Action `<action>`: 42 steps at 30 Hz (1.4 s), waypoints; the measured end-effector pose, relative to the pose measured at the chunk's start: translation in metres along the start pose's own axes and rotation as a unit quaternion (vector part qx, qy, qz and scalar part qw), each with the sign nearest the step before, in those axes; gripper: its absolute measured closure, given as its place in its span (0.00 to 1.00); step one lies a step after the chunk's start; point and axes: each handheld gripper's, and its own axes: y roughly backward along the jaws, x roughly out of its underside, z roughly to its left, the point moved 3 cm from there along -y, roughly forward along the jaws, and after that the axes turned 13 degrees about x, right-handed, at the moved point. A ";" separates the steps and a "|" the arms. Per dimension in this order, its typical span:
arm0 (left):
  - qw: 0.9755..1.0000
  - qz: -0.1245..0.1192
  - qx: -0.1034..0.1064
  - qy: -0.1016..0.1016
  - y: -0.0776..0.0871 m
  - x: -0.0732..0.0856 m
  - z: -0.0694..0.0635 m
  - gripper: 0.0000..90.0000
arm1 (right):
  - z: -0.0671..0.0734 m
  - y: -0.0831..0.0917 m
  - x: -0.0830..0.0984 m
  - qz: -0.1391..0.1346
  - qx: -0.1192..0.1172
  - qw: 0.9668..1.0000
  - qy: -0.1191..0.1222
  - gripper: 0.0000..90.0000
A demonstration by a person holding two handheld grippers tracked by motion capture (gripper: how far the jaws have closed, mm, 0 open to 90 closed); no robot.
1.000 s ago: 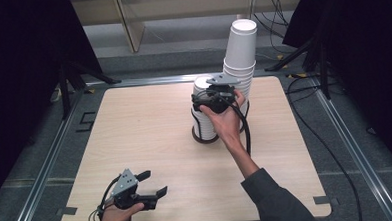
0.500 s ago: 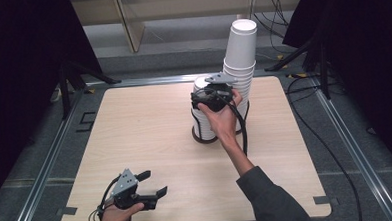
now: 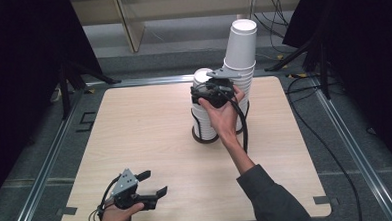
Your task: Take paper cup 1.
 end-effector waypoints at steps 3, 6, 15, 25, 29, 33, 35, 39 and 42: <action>1.000 -0.004 0.001 0.001 -0.001 0.000 -0.001 0.16 | 0.000 0.007 -0.011 -0.007 -0.003 1.000 0.000 0.22; 1.000 -0.003 0.001 0.002 -0.001 0.000 -0.001 0.16 | 0.000 0.014 -0.022 -0.014 -0.008 1.000 -0.003 0.22; 1.000 -0.004 0.002 0.001 -0.001 0.000 -0.001 0.16 | 0.000 0.037 -0.050 -0.049 -0.016 0.999 0.000 0.22; 1.000 0.006 -0.007 0.003 0.000 0.000 -0.001 0.16 | -0.003 0.067 -0.058 -0.070 -0.048 0.996 0.004 0.23; 1.000 0.006 -0.008 0.002 0.000 0.000 0.000 0.16 | 0.000 0.077 -0.052 -0.069 -0.072 0.995 0.008 0.23; 1.000 0.004 -0.002 -0.002 0.000 0.000 0.001 0.16 | 0.005 0.088 -0.039 -0.058 -0.118 0.991 0.000 0.22; 1.000 0.000 -0.005 0.003 -0.001 0.000 0.000 0.16 | 0.008 0.091 -0.032 -0.063 -0.133 0.989 0.010 0.23; 1.000 -0.004 -0.003 0.002 -0.002 0.000 0.001 0.16 | 0.013 0.094 -0.020 -0.056 -0.150 0.987 0.018 0.23; 1.000 0.002 -0.004 -0.001 -0.001 0.001 0.002 0.16 | 0.022 0.093 0.000 -0.044 -0.169 0.984 0.030 0.23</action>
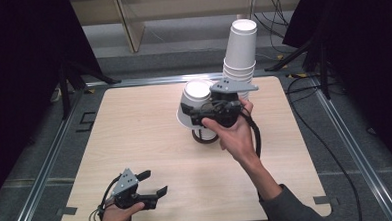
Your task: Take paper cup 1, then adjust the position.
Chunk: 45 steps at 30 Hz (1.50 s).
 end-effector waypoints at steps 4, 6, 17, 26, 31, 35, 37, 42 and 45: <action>1.000 0.002 -0.006 0.003 0.001 0.000 0.000 0.16 | 0.010 -0.004 0.018 0.011 -0.014 1.000 0.010 0.23; 1.000 0.002 -0.007 0.003 0.001 0.000 0.000 0.16 | 0.015 -0.008 0.027 0.016 -0.026 0.999 0.010 0.23; 1.000 -0.004 -0.005 0.006 0.001 0.000 0.000 0.16 | 0.024 -0.023 0.063 0.047 -0.050 0.998 0.014 0.23; 1.000 0.000 -0.005 0.004 0.003 -0.001 0.000 0.16 | 0.029 -0.027 0.084 0.070 -0.072 0.995 0.009 0.22; 1.000 -0.001 -0.010 0.007 0.004 -0.001 0.000 0.16 | 0.036 -0.029 0.097 0.082 -0.092 0.992 0.001 0.22; 1.000 -0.012 -0.006 0.006 0.004 -0.001 0.001 0.16 | 0.040 -0.030 0.105 0.084 -0.099 0.991 0.014 0.22; 1.000 -0.012 -0.010 0.008 0.006 -0.002 0.000 0.16 | 0.044 -0.029 0.109 0.094 -0.107 0.990 0.002 0.22; 1.000 -0.024 -0.005 0.008 0.006 -0.003 0.000 0.16 | 0.047 -0.027 0.113 0.103 -0.107 0.989 0.008 0.22; 0.999 -0.030 -0.003 0.008 0.005 -0.004 -0.001 0.16 | 0.051 -0.029 0.115 0.096 -0.120 0.988 0.010 0.22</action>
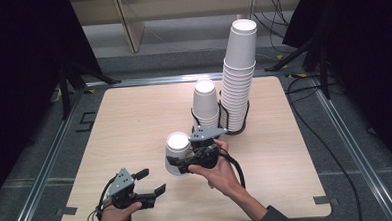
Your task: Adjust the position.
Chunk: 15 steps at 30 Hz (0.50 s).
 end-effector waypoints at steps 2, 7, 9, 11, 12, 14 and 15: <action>1.000 -0.008 0.005 0.002 -0.002 0.000 0.000 0.16 | -0.001 0.000 0.000 0.003 0.009 1.000 0.008 0.22; 1.000 -0.015 0.001 -0.009 -0.006 -0.004 -0.003 0.16 | 0.004 -0.006 0.004 0.002 -0.001 1.000 0.014 0.22; 1.000 -0.027 0.006 -0.013 -0.010 -0.006 -0.002 0.16 | 0.006 -0.007 0.005 0.007 -0.005 1.000 0.007 0.22; 1.000 -0.023 0.003 -0.019 -0.011 -0.007 -0.001 0.16 | 0.006 -0.007 0.005 0.008 -0.002 1.000 0.020 0.22; 1.000 -0.023 0.002 -0.021 -0.012 -0.007 -0.001 0.16 | 0.007 -0.007 0.005 0.011 -0.003 1.000 0.018 0.22; 0.999 -0.025 0.002 -0.020 -0.012 -0.007 -0.001 0.16 | 0.009 -0.009 0.006 0.016 -0.004 1.000 0.011 0.23; 0.999 -0.029 0.004 -0.018 -0.013 -0.008 -0.001 0.16 | 0.010 -0.010 0.006 0.014 -0.008 1.000 0.010 0.22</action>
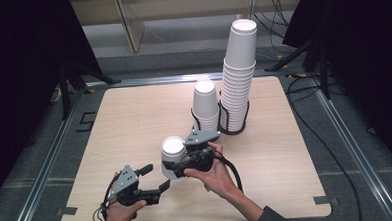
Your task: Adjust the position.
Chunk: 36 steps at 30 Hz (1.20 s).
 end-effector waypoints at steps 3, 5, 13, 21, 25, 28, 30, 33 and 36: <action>1.000 0.001 0.006 -0.003 -0.002 -0.001 -0.001 0.16 | 0.002 -0.003 0.000 -0.001 0.001 1.000 0.011 0.23; 1.000 0.001 0.014 -0.010 -0.006 -0.001 -0.002 0.16 | 0.004 -0.005 0.001 0.001 -0.002 1.000 0.013 0.23; 1.000 0.006 0.011 -0.021 -0.020 -0.001 -0.004 0.04 | 0.013 -0.011 0.003 -0.004 -0.020 1.000 0.014 0.23; 1.000 0.000 0.014 -0.023 -0.026 -0.001 -0.004 0.01 | 0.016 -0.009 0.002 -0.005 -0.025 1.000 0.012 0.23; 1.000 -0.002 0.013 -0.023 -0.028 -0.001 -0.004 0.01 | 0.017 -0.009 0.002 -0.010 -0.033 0.999 0.006 0.23; 1.000 -0.010 0.021 -0.022 -0.030 -0.001 -0.004 0.02 | 0.018 -0.008 0.002 -0.005 -0.033 0.999 0.005 0.23; 1.000 -0.010 0.020 -0.021 -0.030 -0.001 -0.004 0.02 | 0.020 -0.009 0.002 -0.011 -0.037 0.999 0.004 0.23; 1.000 -0.011 0.020 -0.021 -0.029 -0.001 -0.005 0.02 | 0.019 -0.007 0.002 -0.007 -0.035 0.999 0.004 0.23; 1.000 -0.004 0.017 -0.024 -0.028 -0.001 -0.005 0.04 | 0.018 -0.008 0.002 -0.010 -0.034 0.999 0.008 0.22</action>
